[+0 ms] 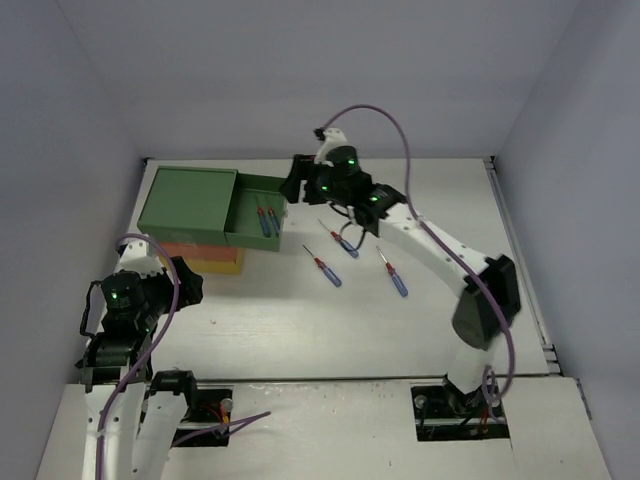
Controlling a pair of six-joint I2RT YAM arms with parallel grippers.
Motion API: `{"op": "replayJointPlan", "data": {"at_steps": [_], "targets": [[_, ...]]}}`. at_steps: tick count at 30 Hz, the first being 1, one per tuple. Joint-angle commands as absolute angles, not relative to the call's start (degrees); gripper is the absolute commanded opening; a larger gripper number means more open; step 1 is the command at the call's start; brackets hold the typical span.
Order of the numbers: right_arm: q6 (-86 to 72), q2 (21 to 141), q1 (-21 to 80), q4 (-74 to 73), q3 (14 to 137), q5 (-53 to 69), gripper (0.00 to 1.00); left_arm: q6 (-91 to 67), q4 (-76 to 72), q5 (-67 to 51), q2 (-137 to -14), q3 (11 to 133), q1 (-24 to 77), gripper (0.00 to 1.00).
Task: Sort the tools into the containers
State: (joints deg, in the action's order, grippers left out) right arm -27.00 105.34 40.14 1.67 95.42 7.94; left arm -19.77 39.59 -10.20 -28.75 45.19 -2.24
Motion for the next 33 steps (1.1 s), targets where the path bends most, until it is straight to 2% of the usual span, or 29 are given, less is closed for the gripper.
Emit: {"op": "replayJointPlan", "data": {"at_steps": [1, 6, 11, 15, 21, 29, 32, 33], "targets": [[-21.8, 88.8, 32.1, 4.0, 83.1, 3.8, 0.62, -20.4, 35.9, -10.1, -29.1, 45.8, -2.0, 0.74], [-16.4, 80.5, 25.4, -3.2, 66.6, -0.2, 0.63, -20.4, 35.9, -10.4, -29.2, 45.8, -2.1, 0.74], [-16.0, 78.5, 19.8, -6.8, 55.7, -2.7, 0.63, -20.4, 35.9, -10.5, -29.7, 45.8, -2.1, 0.74], [-16.0, 80.2, 17.2, -7.0, 49.9, -2.9, 0.63, -20.4, 35.9, -10.5, -30.0, 45.8, -2.1, 0.74], [-14.8, 86.1, 15.9, -6.8, 48.5, -2.5, 0.62, -20.5, 35.9, -10.5, -30.3, 45.9, -2.1, 0.74], [-14.4, 91.3, 15.9, -4.0, 48.2, 1.9, 0.52, -20.5, 35.9, -10.5, -30.5, 45.9, -2.1, 0.74], [-14.4, 92.1, 15.9, -3.5, 48.2, 2.2, 0.42, -20.5, 35.9, -10.5, -30.6, 46.0, -2.1, 0.74], [-14.5, 92.3, 15.9, -3.5, 48.2, 2.0, 0.33, -20.5, 35.9, -10.5, -30.7, 46.0, -2.0, 0.74]]}}
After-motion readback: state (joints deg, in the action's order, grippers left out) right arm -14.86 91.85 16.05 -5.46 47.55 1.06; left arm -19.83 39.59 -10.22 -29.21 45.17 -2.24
